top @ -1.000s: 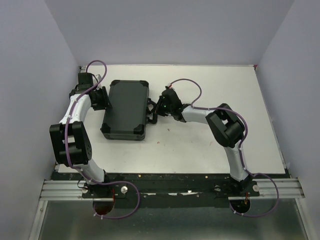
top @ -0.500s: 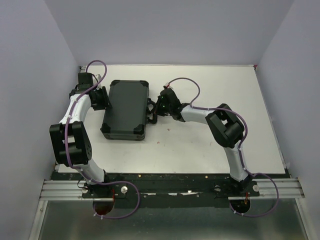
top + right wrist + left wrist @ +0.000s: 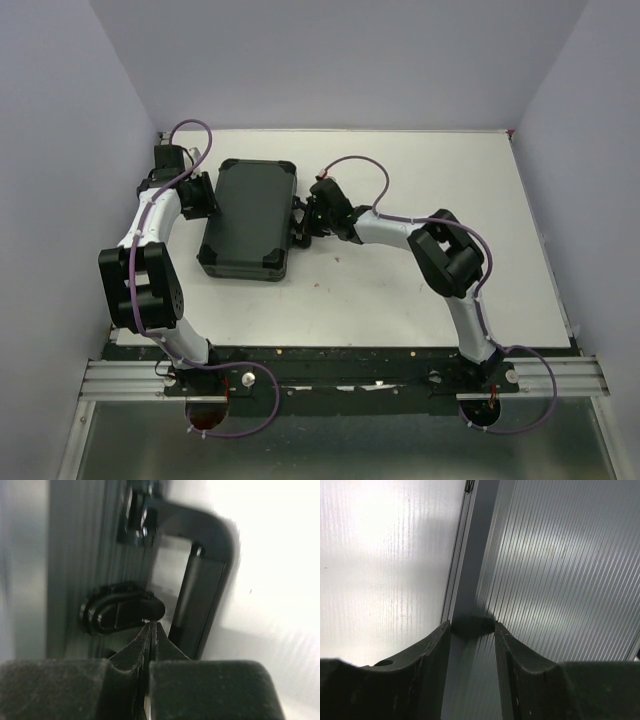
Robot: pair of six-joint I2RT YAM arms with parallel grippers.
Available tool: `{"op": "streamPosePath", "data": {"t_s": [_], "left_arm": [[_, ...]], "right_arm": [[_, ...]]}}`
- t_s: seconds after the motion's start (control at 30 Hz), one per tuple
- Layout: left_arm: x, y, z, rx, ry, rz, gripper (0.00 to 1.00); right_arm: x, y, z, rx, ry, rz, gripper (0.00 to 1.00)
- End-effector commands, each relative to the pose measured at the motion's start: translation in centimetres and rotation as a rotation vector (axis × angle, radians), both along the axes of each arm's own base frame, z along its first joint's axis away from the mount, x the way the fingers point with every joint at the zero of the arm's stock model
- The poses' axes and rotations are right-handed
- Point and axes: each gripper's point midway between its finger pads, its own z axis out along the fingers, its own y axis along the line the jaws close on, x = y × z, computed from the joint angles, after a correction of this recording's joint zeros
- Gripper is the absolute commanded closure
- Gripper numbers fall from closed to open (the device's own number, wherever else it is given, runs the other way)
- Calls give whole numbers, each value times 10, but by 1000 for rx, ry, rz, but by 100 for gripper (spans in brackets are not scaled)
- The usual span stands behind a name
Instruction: Pack up texas hold em set
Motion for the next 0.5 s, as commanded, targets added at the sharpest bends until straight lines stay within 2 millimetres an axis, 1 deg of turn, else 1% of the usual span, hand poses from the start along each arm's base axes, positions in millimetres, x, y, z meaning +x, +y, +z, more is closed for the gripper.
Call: {"op": "streamPosePath", "data": {"t_s": [0.0, 0.07, 0.2, 0.27, 0.37, 0.47], "left_arm": [[-2, -14, -6, -53, 25, -34, 54], [-2, -15, -7, -56, 26, -35, 54], [-2, -17, -6, -66, 24, -40, 54], [-2, -17, -5, -65, 21, -40, 54], [-2, -16, -2, -56, 13, -35, 54], [-2, -15, 0, -51, 4, -33, 54]], "right_arm": [[-80, 20, -66, -111, 204, 126, 94], [-82, 18, -68, -123, 217, 106, 96], [-79, 18, -75, -131, 222, 88, 96], [-77, 19, -73, -129, 217, 84, 96], [-71, 15, -57, -136, 174, 77, 96], [-60, 8, -28, -120, 117, 70, 96]]}}
